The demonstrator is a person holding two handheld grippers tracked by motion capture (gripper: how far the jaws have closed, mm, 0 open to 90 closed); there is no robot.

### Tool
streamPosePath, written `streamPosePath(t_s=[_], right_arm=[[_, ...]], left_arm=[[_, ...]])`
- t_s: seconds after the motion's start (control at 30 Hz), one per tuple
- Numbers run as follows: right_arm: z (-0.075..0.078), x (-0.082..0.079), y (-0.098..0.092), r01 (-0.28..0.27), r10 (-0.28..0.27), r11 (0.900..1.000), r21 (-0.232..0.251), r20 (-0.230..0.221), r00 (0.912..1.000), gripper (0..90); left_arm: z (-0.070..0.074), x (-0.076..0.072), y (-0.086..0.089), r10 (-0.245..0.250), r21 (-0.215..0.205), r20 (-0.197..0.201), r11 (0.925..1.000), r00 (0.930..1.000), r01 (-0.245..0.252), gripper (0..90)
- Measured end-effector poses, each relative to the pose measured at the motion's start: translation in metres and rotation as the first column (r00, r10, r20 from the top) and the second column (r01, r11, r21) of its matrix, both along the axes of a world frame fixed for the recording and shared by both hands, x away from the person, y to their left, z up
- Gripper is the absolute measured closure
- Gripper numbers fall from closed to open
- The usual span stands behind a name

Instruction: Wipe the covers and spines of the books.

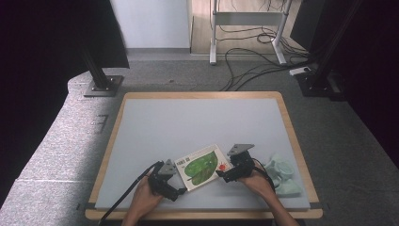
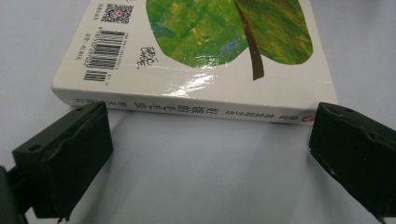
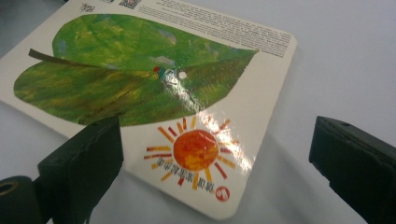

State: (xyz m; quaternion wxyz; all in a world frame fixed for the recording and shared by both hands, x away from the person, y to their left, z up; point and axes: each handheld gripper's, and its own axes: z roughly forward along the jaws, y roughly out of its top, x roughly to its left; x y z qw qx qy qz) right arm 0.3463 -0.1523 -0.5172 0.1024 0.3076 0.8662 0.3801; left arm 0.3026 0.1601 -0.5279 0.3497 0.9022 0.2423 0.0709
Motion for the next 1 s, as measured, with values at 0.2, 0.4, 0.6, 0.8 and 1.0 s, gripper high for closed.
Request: streamPosePath(t_s=[0.2,0.4,0.6,0.8,1.0], right_arm=[[-0.002,0.012,0.007,-0.001,0.002,1.0,0.025,-0.026,0.9997,0.7],[-0.007,0.021,0.015,-0.001,0.003,0.999,0.044,-0.053,0.9986,0.1],[-0.012,0.027,0.024,-0.002,0.008,0.998,0.064,-0.084,0.9964,0.0],[-0.011,0.03,0.028,0.015,-0.006,0.996,0.089,-0.096,0.9954,0.0],[-0.008,0.039,0.036,0.003,0.002,0.998,0.064,-0.079,0.9968,0.0]], left_arm=[[0.0,-0.001,-0.001,-0.015,0.007,0.007,0.9999,0.9999,0.015,0.0],[-0.001,-0.002,-0.002,-0.017,0.01,0.01,0.9998,0.9998,0.017,0.0],[-0.001,-0.002,-0.002,-0.017,0.01,0.01,0.9998,0.9998,0.016,0.0],[-0.001,-0.002,-0.002,-0.018,0.014,0.013,0.9998,0.9998,0.017,0.0],[-0.001,-0.003,-0.003,-0.019,0.025,0.02,0.9995,0.9996,0.019,0.0]])
